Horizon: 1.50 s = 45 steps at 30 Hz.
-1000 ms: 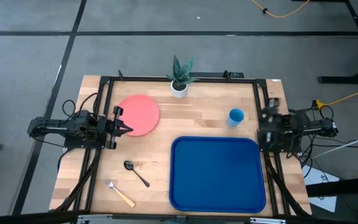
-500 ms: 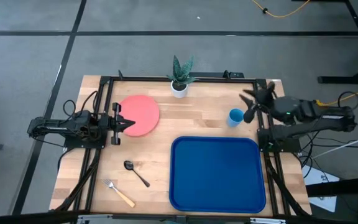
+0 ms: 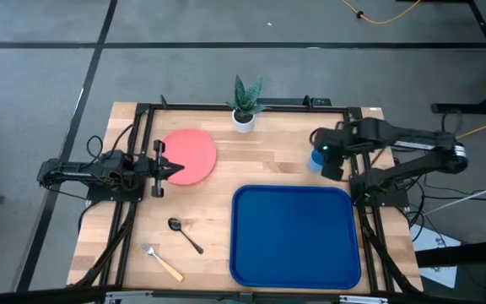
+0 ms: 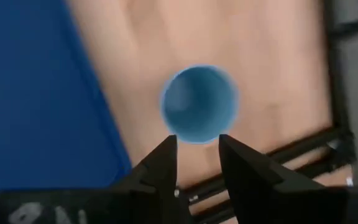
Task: Pick and place plate/cup/fork/spoon on tray
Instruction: Put the light blue cup on the upper right corner of the blue tray
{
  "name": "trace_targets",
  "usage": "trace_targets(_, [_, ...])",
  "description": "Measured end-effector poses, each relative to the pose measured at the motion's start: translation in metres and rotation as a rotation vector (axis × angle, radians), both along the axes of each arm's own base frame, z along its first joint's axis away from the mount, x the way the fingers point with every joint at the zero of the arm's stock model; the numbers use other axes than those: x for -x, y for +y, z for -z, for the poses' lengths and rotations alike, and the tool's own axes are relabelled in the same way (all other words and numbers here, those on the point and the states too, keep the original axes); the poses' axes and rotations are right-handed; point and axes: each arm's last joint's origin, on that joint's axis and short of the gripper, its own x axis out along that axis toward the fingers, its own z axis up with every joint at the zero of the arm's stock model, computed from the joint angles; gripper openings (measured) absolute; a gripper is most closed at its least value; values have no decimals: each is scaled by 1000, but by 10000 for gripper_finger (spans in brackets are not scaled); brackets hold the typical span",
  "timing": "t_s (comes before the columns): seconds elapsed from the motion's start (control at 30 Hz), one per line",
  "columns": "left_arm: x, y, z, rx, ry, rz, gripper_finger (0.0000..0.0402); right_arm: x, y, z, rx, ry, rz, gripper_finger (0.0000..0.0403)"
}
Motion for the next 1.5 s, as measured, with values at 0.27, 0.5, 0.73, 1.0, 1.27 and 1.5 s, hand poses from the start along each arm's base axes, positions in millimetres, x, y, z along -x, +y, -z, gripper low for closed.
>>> trace_targets(0.27, [0,0,2,0,19,-3,0,-11,2,39,-136,57,-161,124])
trace_targets(0.5, [0,0,2,1,18,-3,0,-16,-1,59,-86,14,-157,124])
trace_targets(0.73, [0,0,2,2,18,-3,0,-9,-5,79,52,56,-9,124])
trace_targets(1.0, [0,0,2,3,18,-3,0,-7,-6,79,94,63,53,124])
trace_targets(1.27, [0,0,2,4,18,-3,0,-7,-8,78,201,75,42,124])
trace_targets(1.5, [0,0,2,4,18,-3,0,-5,-15,79,140,82,49,124])
